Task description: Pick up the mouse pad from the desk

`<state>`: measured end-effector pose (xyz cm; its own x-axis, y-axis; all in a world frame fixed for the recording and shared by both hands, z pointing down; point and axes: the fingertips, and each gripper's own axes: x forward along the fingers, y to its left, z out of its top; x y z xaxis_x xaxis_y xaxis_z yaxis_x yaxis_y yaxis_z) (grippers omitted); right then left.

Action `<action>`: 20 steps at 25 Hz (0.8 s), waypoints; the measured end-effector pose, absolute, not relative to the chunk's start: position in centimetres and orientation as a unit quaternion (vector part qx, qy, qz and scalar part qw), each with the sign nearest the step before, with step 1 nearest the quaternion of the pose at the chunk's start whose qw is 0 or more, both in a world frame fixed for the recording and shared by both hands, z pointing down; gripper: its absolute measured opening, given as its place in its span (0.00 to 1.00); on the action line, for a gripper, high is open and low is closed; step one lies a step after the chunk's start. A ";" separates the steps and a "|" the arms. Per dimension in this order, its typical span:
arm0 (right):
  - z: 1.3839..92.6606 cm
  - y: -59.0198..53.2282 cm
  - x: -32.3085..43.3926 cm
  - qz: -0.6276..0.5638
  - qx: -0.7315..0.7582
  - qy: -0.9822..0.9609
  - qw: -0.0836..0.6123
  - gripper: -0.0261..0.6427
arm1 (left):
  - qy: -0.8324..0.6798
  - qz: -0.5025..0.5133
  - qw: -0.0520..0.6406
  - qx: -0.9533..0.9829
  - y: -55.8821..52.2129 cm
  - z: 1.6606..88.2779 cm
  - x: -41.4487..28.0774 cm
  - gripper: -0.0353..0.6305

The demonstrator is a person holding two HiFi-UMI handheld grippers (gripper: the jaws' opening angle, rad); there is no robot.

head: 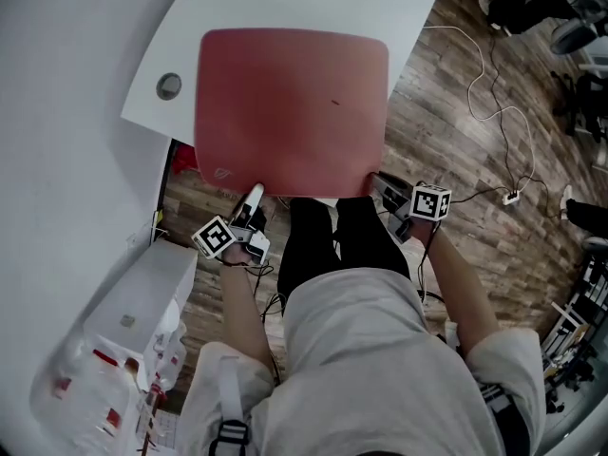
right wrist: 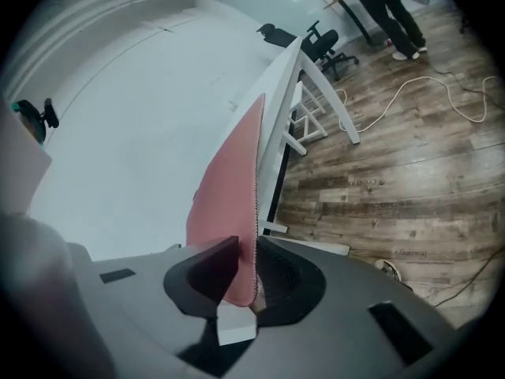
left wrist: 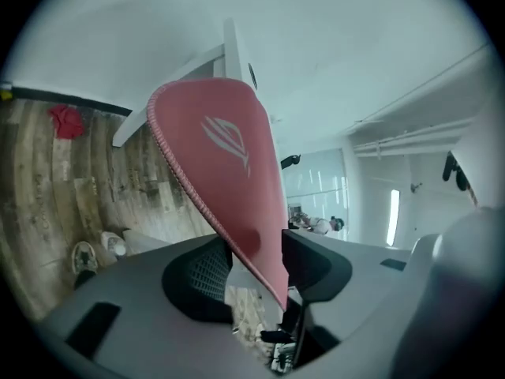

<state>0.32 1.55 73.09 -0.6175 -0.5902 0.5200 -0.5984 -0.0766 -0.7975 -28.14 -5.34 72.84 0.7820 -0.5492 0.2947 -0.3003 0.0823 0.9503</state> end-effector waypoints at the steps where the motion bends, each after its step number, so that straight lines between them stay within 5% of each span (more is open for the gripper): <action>1: 73.1 1.7 0.7 0.586 0.445 -0.677 0.006 0.17 | -0.322 -0.065 0.656 0.679 -5.2 72.9 -28.2 0.34; 8: 70.8 1.5 0.3 0.560 0.464 -0.686 0.022 0.13 | -0.349 0.026 0.605 0.715 -4.7 71.5 -28.7 0.16; 14: 68.7 1.2 -0.1 0.532 0.474 -0.700 0.039 0.11 | -0.366 0.095 0.542 0.751 -5.0 70.1 -28.1 0.14; 20: 66.8 0.4 -1.0 0.503 0.474 -0.720 0.057 0.11 | -0.376 0.080 0.548 0.743 -5.4 69.5 -27.9 0.12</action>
<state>-1.03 0.38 66.78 -0.5433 -0.6258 0.5596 -0.7410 0.0440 -0.6701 -27.95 -5.44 69.46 0.7046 -0.4715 0.5304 -0.6459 -0.1163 0.7545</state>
